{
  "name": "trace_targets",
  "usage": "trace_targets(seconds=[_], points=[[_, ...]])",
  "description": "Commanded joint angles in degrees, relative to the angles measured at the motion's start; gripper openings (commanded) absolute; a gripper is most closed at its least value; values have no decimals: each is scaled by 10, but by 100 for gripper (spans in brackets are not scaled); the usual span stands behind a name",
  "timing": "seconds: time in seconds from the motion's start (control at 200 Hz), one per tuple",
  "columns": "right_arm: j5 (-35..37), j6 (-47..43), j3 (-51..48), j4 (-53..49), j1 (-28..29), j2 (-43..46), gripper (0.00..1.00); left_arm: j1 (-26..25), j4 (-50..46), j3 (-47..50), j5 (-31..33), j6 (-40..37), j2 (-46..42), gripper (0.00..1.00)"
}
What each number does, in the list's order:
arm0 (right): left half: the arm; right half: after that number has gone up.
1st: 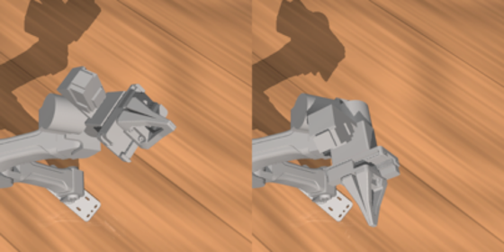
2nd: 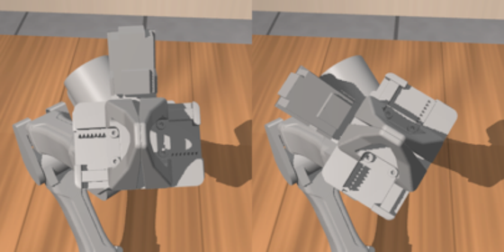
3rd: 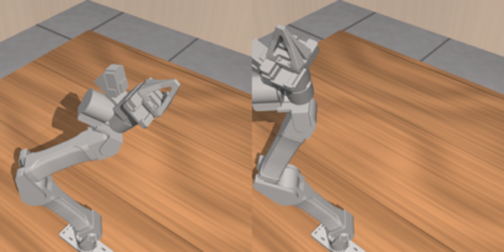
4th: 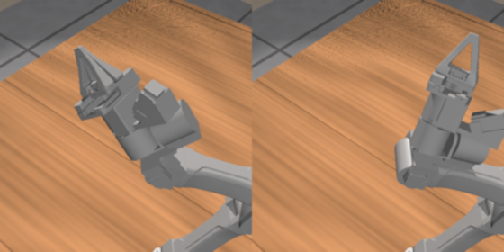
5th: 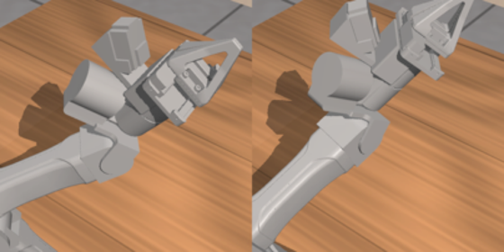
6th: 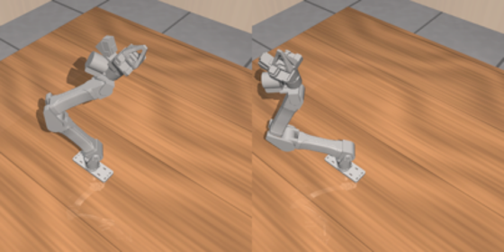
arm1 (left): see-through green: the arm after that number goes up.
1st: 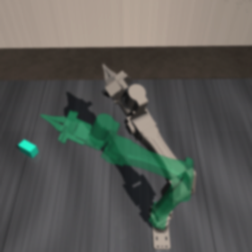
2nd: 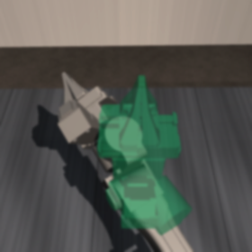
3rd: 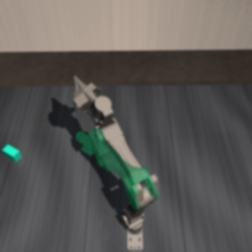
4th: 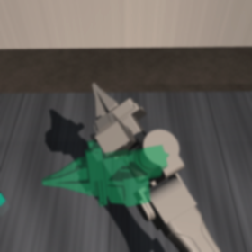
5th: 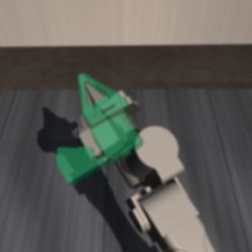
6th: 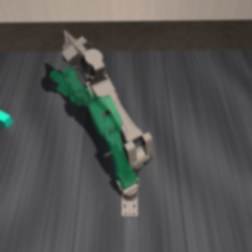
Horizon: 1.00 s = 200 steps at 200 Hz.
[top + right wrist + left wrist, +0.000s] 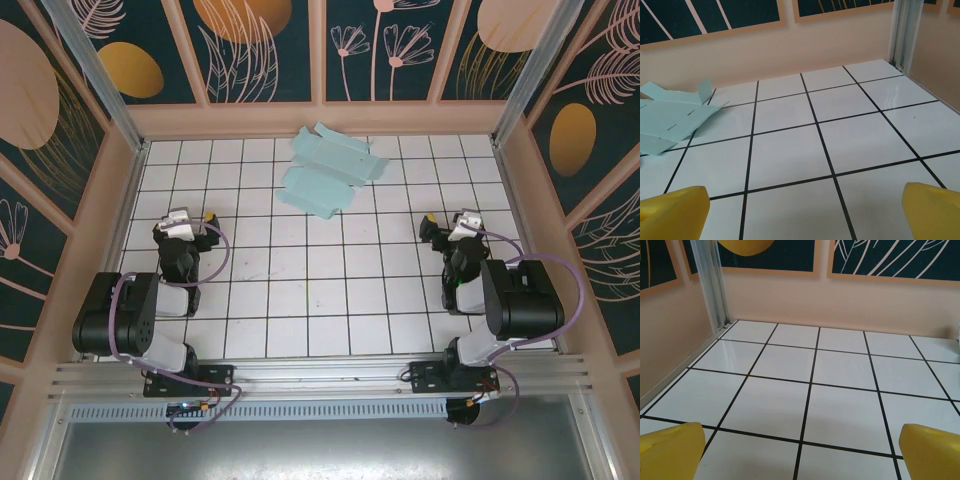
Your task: Fold the paper box
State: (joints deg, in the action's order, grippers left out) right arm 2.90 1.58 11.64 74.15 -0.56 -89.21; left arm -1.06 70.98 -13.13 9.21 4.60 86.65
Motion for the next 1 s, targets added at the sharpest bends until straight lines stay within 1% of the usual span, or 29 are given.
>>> trace_targets(seconds=[0.0, 0.706, 0.791, 0.856, 0.996], points=[[-8, -7, 8, 13, -4, 0, 99, 2, 18, -5, -8, -3, 4, 99], [-15, -5, 9, 11, -8, 0, 99, 2, 16, -7, -8, -3, 5, 99], [-15, -3, 6, 13, -8, 6, 99, 2, 20, -3, -15, -7, 1, 99], [-12, -3, -7, 23, -8, 27, 99, 2, 5, -5, -57, -25, -13, 99], [-4, -4, -15, -22, -7, 95, 99, 2, -85, -21, -65, -29, -89, 99]])
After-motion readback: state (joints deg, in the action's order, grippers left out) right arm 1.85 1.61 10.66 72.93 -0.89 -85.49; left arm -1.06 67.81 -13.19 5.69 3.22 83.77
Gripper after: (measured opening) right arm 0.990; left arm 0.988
